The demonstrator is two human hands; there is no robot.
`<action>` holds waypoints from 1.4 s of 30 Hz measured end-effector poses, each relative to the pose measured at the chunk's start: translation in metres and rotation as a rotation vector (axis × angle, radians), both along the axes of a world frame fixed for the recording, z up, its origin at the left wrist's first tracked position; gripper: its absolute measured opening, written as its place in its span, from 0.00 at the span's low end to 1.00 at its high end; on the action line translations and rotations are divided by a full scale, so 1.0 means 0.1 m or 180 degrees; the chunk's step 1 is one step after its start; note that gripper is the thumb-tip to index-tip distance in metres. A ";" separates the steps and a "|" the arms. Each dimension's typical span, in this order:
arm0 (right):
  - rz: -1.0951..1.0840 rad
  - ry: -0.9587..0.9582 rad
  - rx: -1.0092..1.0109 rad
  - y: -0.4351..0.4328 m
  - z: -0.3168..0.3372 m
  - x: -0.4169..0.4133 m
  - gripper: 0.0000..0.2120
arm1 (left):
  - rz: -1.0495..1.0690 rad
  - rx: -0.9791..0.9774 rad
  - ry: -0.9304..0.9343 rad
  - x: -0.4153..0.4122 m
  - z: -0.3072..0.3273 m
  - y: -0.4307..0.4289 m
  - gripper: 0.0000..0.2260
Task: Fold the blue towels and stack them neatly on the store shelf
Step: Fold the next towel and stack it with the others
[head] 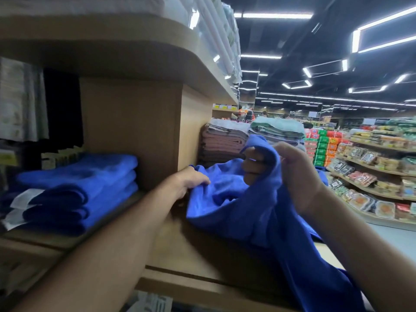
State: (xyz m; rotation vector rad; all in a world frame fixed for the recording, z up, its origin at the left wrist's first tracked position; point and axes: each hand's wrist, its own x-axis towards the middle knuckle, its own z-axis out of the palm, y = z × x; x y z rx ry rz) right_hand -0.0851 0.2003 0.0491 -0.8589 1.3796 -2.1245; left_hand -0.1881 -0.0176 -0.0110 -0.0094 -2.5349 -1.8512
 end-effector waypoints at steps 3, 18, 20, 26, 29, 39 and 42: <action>-0.0719 -0.0053 0.0364 0.10 -0.06 -0.11 0.22 | -0.0375 0.0842 -0.0169 0.11 0.13 0.00 0.07; -0.2740 0.2880 0.1954 0.07 -0.48 -0.55 0.03 | -0.1339 0.2273 -0.0416 0.09 0.24 0.01 0.15; -0.2753 0.3256 0.2050 0.06 -0.49 -0.57 0.06 | -0.1145 0.1910 -0.0789 0.07 0.21 0.04 0.12; -0.2564 0.3284 0.2157 0.02 -0.56 -0.62 0.14 | -0.0910 0.0818 -0.0536 0.10 0.10 0.12 0.12; -0.2342 0.3026 0.2544 0.05 -0.59 -0.64 0.14 | -0.0356 0.1154 0.0098 0.03 0.13 0.14 0.05; -0.2196 0.2528 0.3103 -0.01 -0.54 -0.55 0.25 | -0.0383 0.1952 -0.0482 0.06 0.26 0.01 0.06; -0.2040 0.2475 0.3106 0.01 -0.53 -0.55 0.24 | -0.0356 0.1785 -0.0460 0.10 0.25 0.04 0.07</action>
